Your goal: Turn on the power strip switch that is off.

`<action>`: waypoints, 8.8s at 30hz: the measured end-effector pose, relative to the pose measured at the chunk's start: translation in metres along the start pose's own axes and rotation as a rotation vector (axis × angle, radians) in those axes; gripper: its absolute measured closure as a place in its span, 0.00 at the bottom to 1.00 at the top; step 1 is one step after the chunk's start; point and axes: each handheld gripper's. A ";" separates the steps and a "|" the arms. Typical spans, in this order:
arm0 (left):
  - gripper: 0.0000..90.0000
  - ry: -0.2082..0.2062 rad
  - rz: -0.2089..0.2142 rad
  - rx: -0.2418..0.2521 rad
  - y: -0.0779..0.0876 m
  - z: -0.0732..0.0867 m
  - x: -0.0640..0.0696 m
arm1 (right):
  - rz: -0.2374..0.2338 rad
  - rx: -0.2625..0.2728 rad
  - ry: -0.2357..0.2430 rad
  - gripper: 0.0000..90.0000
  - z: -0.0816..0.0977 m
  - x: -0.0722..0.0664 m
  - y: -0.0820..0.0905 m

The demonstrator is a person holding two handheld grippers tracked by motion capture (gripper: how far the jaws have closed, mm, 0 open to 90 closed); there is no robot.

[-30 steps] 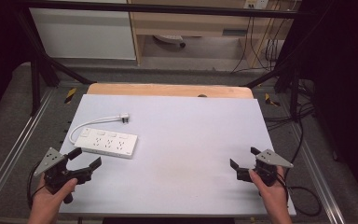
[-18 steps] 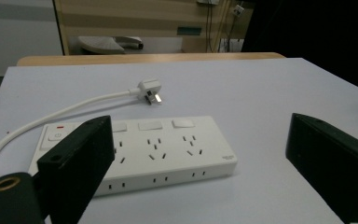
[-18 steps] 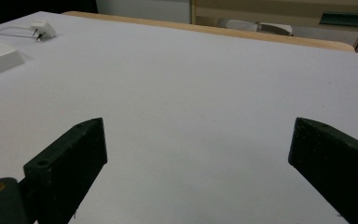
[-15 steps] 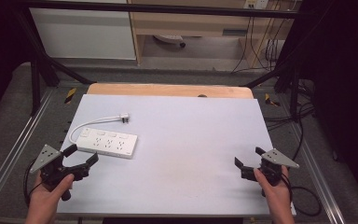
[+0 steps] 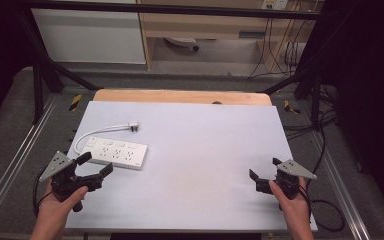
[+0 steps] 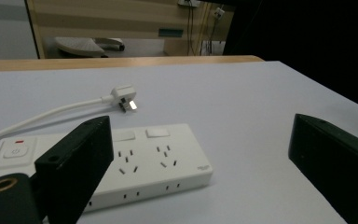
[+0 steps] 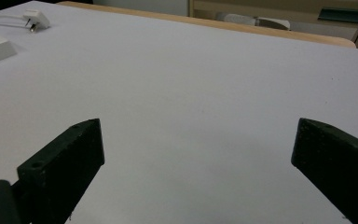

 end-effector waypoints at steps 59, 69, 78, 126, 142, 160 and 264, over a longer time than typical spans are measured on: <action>0.05 -0.082 0.010 -0.015 -0.057 -0.079 -0.005 | -0.036 -0.007 -0.014 0.04 -0.001 -0.002 0.001; 0.06 -0.091 -0.007 -0.014 -0.064 -0.087 -0.008 | -0.034 -0.008 -0.019 0.03 0.000 -0.001 0.002; 0.07 -0.099 -0.039 -0.013 -0.074 -0.090 -0.006 | -0.036 -0.013 -0.012 0.03 0.000 -0.002 0.001; 0.12 -0.116 -0.085 -0.098 -0.121 -0.084 -0.017 | -0.043 -0.043 -0.016 0.03 0.002 0.000 -0.003; 0.16 -0.132 -0.092 -0.170 -0.136 -0.068 -0.017 | -0.046 -0.047 -0.009 0.03 0.001 -0.001 -0.004; 0.21 -0.130 -0.119 -0.219 -0.147 -0.063 -0.022 | -0.046 -0.044 -0.008 0.03 0.002 0.000 -0.003; 1.00 -0.056 -0.103 -0.222 -0.140 -0.008 -0.042 | -0.050 -0.050 -0.005 0.03 0.002 0.000 -0.003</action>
Point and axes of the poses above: each handheld gripper's, and its own axes: y roughly backward along the jaws, z roughly out of its underside, x roughly to its right, and after that the axes turned 13 degrees about -x, right-handed
